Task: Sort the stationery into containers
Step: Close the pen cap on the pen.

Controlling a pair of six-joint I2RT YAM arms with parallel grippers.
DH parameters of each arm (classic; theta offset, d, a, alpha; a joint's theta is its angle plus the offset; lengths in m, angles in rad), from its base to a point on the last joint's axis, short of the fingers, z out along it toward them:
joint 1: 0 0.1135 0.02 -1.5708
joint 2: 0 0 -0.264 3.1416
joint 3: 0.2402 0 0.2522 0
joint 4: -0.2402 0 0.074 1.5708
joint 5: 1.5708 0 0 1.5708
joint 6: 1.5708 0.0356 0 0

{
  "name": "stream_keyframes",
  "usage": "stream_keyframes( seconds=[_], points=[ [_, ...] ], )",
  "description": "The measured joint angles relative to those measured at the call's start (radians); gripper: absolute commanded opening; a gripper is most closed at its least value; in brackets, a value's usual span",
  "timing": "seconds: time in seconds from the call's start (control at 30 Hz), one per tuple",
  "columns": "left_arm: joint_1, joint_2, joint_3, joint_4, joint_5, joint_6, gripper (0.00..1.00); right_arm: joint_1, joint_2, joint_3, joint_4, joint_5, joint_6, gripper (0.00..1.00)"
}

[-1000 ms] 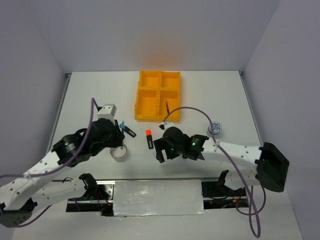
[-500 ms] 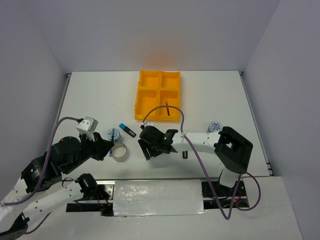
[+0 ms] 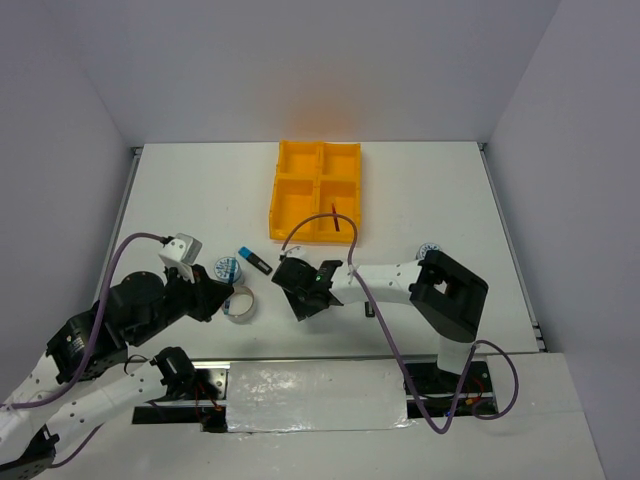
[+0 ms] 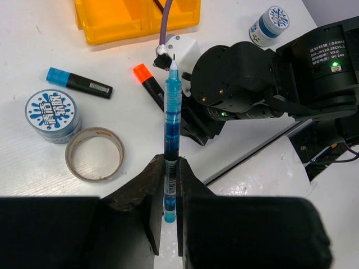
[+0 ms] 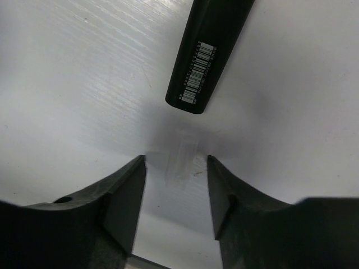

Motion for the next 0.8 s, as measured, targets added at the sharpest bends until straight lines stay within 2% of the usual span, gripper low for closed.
stream_keyframes(
  seconds=[0.23, 0.33, 0.4, 0.43, 0.47, 0.63, 0.8],
  points=[
    [0.000, -0.001, -0.001, 0.003, 0.006, 0.000, 0.08, 0.001, 0.010, 0.000, -0.004, 0.003, 0.002, 0.44],
    [0.000, -0.001, -0.001, 0.003, 0.008, 0.000, 0.07, 0.001, 0.010, 0.000, -0.008, 0.009, 0.002, 0.35],
    [0.000, -0.001, -0.001, 0.003, 0.008, 0.000, 0.07, 0.001, 0.010, 0.000, -0.012, 0.014, 0.000, 0.20],
    [0.000, -0.001, -0.001, 0.003, 0.008, 0.000, 0.08, 0.001, 0.010, 0.000, -0.013, 0.018, 0.000, 0.18],
    [0.000, -0.001, -0.001, 0.003, 0.008, 0.000, 0.08, 0.001, 0.010, 0.000, -0.012, 0.016, 0.003, 0.11],
    [0.000, -0.001, -0.001, 0.003, 0.008, 0.000, 0.08, 0.002, 0.007, 0.000, -0.003, 0.014, 0.011, 0.08],
    [0.000, 0.000, -0.001, 0.003, 0.008, 0.000, 0.01, 0.003, -0.040, -0.035, 0.013, 0.002, 0.011, 0.06]
  ],
)
